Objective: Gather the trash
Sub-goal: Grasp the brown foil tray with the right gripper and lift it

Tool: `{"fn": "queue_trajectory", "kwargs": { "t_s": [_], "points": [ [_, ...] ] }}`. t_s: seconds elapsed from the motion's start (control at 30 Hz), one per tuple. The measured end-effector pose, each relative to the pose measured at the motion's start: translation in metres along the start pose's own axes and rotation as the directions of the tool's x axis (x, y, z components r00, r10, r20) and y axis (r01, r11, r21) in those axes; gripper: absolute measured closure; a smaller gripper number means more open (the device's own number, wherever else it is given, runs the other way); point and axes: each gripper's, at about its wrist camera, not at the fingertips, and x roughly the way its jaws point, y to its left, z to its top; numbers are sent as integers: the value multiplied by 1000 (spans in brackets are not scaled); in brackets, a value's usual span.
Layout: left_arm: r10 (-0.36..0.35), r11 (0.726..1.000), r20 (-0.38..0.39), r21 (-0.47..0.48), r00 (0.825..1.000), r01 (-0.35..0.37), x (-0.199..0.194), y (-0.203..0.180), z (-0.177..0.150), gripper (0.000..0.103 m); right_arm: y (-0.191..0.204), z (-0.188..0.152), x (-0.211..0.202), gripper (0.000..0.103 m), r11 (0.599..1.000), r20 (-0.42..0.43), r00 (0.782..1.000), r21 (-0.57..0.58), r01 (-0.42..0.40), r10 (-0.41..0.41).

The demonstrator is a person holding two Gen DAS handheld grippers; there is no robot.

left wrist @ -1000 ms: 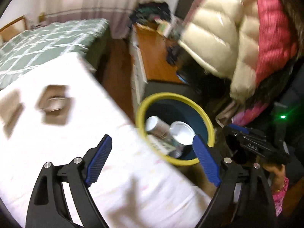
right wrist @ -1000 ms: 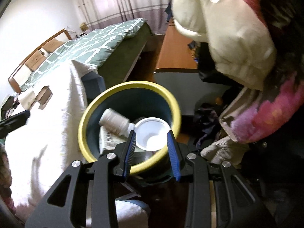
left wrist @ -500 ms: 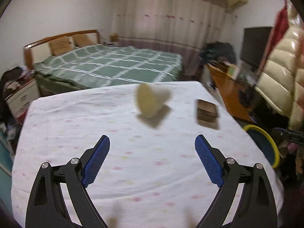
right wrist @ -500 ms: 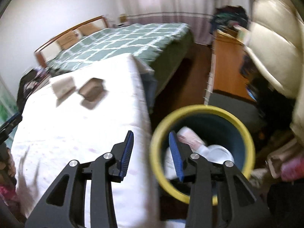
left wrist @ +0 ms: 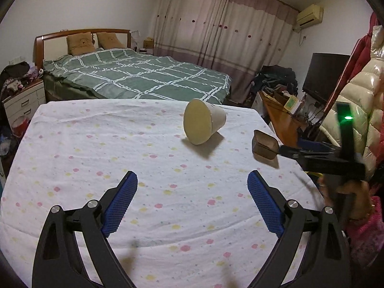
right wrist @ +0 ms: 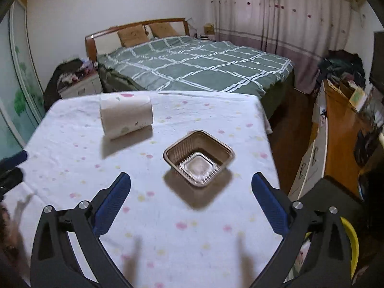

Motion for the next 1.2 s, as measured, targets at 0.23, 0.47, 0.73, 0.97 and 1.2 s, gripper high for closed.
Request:
{"fn": "queue_trajectory", "kwargs": {
  "t_s": [0.23,0.47,0.73,0.97,1.2],
  "points": [
    [-17,1000,-7,-11,1000,17,1,-4,-2,11,6,9,33,7,999,-16,999,-37,39,-40],
    [-41,999,-15,-7,999,41,1,-8,-3,11,0,13,56,7,997,-67,995,-33,73,-75],
    [-47,999,-16,-8,999,46,-1,-9,-4,11,-1,19,78,11,998,-131,990,-35,51,-56],
    [-48,999,-20,-1,999,48,0,-10,-4,11,-4,15,72,22,999,-142,989,-10,31,-32],
    [-49,999,-17,7,999,49,1,-12,-4,11,1,5,35,22,999,-99,995,-20,29,-31]
  ]
}}
